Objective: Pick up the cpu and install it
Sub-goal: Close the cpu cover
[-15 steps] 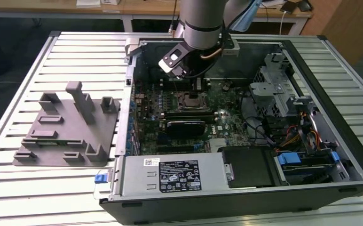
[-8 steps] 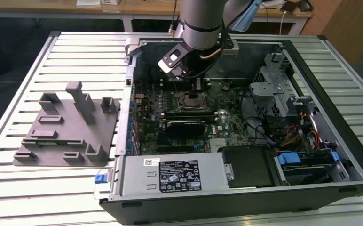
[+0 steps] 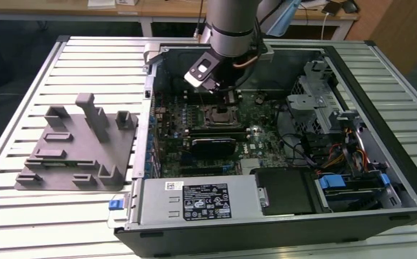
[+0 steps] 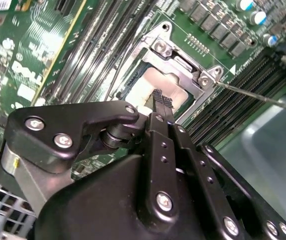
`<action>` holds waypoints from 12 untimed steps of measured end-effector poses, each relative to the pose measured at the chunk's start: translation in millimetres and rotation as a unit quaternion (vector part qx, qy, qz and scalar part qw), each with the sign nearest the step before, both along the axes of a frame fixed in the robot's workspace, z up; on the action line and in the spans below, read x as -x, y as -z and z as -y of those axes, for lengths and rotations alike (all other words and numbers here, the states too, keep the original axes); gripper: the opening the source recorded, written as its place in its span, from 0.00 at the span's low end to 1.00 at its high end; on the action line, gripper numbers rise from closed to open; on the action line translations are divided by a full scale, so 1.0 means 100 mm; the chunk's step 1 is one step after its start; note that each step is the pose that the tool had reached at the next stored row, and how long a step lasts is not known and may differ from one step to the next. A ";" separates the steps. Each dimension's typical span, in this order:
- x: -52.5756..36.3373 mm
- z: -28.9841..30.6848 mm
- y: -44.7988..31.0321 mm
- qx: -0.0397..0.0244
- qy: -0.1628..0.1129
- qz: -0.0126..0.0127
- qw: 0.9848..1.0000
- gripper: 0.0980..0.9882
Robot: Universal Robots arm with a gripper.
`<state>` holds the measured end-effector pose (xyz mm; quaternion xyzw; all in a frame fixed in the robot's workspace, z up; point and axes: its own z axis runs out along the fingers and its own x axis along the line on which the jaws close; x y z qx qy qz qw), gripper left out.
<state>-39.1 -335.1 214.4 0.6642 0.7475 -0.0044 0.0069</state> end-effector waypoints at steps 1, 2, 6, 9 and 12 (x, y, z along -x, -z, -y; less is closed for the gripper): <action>0.000 0.000 0.000 0.000 -0.010 0.000 1.000 0.01; 0.000 0.000 0.000 0.000 -0.018 0.000 1.000 0.01; 0.000 0.000 0.001 0.000 -0.055 0.000 0.998 0.01; 0.000 0.000 0.001 0.000 -0.082 0.000 0.997 0.01; 0.000 0.000 0.002 0.000 -0.109 0.000 0.994 0.01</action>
